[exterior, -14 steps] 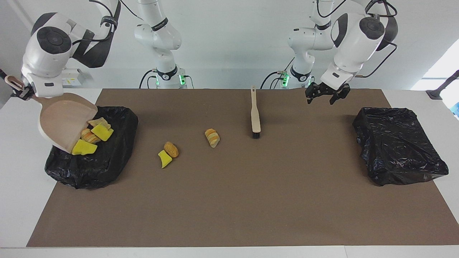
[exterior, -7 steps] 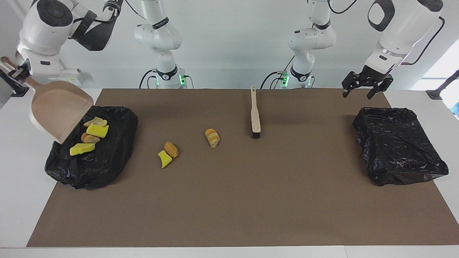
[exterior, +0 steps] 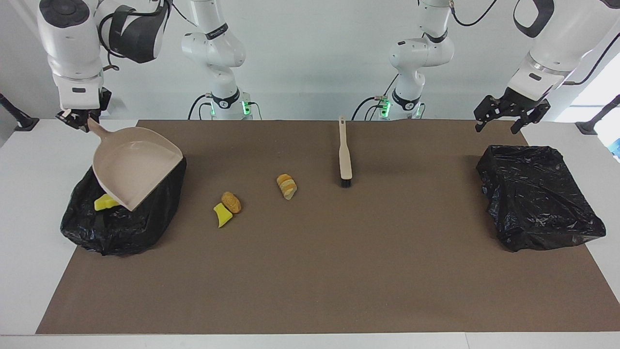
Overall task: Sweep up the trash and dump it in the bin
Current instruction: 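Tip the dustpan with the right gripper to dump scraps into the bag, then bring the empty dustpan back with the right gripper and set it down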
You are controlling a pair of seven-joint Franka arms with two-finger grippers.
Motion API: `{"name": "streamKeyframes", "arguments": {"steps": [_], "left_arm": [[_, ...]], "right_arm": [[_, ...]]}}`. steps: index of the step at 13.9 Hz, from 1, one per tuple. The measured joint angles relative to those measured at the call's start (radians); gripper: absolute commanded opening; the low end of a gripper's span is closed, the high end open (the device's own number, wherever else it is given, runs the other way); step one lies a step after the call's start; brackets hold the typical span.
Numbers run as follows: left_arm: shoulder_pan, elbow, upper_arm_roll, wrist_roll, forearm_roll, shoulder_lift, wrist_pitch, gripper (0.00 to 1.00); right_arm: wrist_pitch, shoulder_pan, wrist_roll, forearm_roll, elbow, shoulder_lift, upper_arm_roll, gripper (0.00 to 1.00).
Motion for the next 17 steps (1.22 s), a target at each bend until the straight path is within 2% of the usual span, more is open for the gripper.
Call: {"name": "streamKeyframes", "arguments": {"steps": [7,12,17], "left_arm": [[0.025,0.002,0.006,0.000,0.005,0.000,0.001,1.00],[0.027,0.010,0.002,0.000,0.005,0.000,0.004,1.00],[0.030,0.025,0.006,0.000,-0.008,-0.007,0.008,1.00]], "right_arm": [[-0.003,0.016,0.639,0.224,-0.002,0.017,0.139,0.00],[0.038,0.164,1.062,0.368,0.034,0.123,0.151,0.00],[0.167,0.371,1.403,0.382,0.115,0.288,0.152,0.00]]}}
